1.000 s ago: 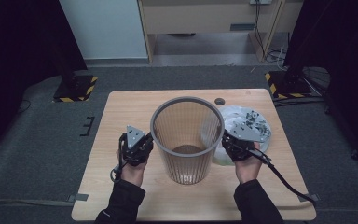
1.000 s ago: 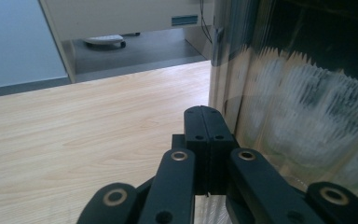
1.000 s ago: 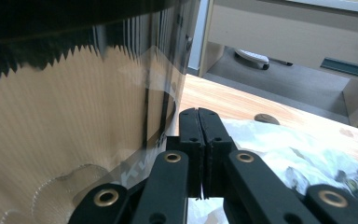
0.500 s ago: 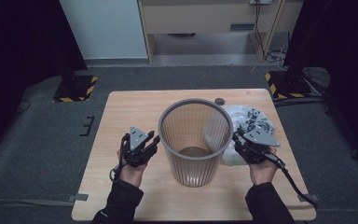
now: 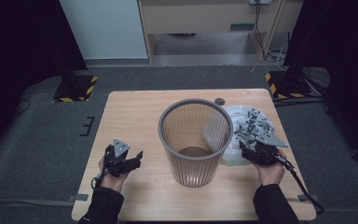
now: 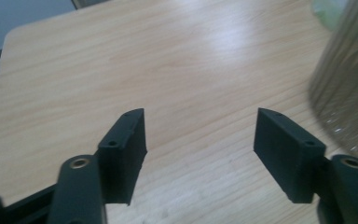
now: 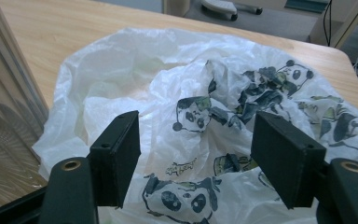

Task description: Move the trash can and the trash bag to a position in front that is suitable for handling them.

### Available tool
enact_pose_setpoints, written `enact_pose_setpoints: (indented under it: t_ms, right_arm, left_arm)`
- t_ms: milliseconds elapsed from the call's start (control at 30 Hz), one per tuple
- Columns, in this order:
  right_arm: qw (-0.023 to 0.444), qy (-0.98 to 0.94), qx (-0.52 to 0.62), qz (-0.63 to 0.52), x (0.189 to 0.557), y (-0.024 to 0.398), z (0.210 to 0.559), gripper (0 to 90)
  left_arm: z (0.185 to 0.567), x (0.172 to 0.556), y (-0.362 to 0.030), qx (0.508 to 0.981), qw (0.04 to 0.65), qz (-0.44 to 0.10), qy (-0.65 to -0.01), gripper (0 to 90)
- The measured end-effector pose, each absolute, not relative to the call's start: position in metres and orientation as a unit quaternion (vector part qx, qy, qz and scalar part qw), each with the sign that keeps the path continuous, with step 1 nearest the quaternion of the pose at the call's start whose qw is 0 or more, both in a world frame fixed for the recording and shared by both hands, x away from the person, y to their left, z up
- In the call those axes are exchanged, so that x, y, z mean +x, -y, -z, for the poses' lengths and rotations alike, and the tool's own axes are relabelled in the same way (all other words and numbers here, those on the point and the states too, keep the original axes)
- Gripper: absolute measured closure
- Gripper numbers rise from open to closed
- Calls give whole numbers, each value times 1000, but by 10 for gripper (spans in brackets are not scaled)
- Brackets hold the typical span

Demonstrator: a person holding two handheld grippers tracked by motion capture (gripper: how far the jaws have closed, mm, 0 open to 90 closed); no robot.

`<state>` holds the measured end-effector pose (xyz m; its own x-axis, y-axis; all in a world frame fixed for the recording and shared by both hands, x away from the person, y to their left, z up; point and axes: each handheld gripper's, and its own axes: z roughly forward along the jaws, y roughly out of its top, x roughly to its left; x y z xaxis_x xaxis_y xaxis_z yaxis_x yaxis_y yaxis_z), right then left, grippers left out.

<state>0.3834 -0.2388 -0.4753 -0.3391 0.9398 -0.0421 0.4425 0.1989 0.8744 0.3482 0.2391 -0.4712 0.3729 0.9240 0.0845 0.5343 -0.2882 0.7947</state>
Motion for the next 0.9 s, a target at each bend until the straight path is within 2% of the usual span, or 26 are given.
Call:
enact_pose_setpoints:
  t_ms: [133,433,900]
  right_arm:
    - [310,-719,485,-390,390,236,483,334]
    - [297,-751,471,-356,389,229,499,331]
    - [280,-755,473,-357,346,272,499,321]
  left_arm:
    - [483,346,-246,749,342,-271,-498,241]
    - [504,344,-249,761,313,-253,-510,157]
    - [516,342,-252,774,297,-226,-512,142]
